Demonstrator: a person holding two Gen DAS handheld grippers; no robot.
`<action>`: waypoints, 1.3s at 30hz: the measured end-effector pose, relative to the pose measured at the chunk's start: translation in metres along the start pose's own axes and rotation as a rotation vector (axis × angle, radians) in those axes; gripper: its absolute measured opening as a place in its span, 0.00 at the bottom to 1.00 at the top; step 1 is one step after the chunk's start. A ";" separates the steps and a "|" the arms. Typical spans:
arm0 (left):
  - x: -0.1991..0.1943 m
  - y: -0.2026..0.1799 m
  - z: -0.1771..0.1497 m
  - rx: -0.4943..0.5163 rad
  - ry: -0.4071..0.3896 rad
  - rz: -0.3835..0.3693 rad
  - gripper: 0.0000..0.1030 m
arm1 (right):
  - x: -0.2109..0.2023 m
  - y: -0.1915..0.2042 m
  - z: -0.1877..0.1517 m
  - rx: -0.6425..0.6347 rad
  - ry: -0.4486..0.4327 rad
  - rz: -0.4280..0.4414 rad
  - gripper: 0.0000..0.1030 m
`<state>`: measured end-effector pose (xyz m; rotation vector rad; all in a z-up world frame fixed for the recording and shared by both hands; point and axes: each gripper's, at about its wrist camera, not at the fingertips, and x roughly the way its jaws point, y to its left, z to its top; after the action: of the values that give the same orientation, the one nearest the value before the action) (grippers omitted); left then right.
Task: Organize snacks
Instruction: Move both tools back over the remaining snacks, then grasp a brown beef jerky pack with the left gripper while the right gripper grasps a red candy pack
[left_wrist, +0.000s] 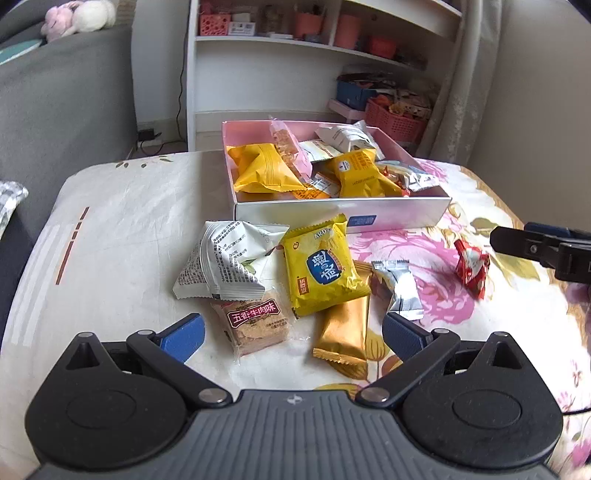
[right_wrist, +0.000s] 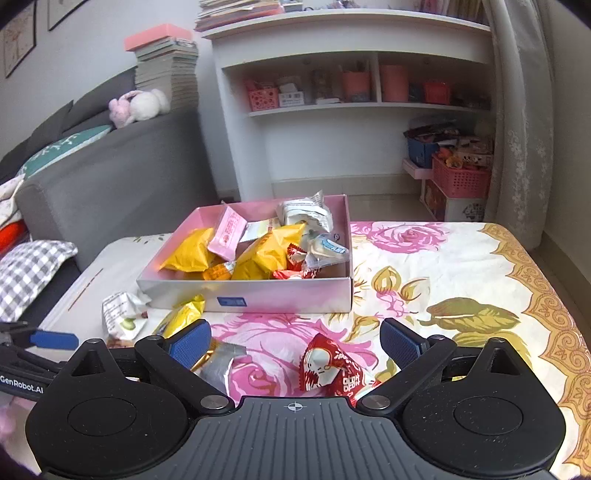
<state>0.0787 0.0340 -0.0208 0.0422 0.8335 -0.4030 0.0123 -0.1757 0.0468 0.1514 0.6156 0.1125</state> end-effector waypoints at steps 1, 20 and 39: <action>-0.001 0.000 -0.003 0.027 -0.009 0.004 0.99 | -0.001 -0.002 -0.003 -0.019 0.001 0.000 0.96; 0.020 0.016 -0.026 -0.074 -0.002 0.060 0.98 | 0.032 -0.027 -0.042 0.007 0.174 -0.031 0.96; 0.021 -0.004 -0.021 -0.143 -0.072 0.157 0.72 | 0.052 -0.026 -0.036 -0.012 0.184 -0.054 0.97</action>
<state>0.0753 0.0275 -0.0496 -0.0398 0.7803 -0.1957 0.0351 -0.1893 -0.0156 0.1137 0.8018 0.0779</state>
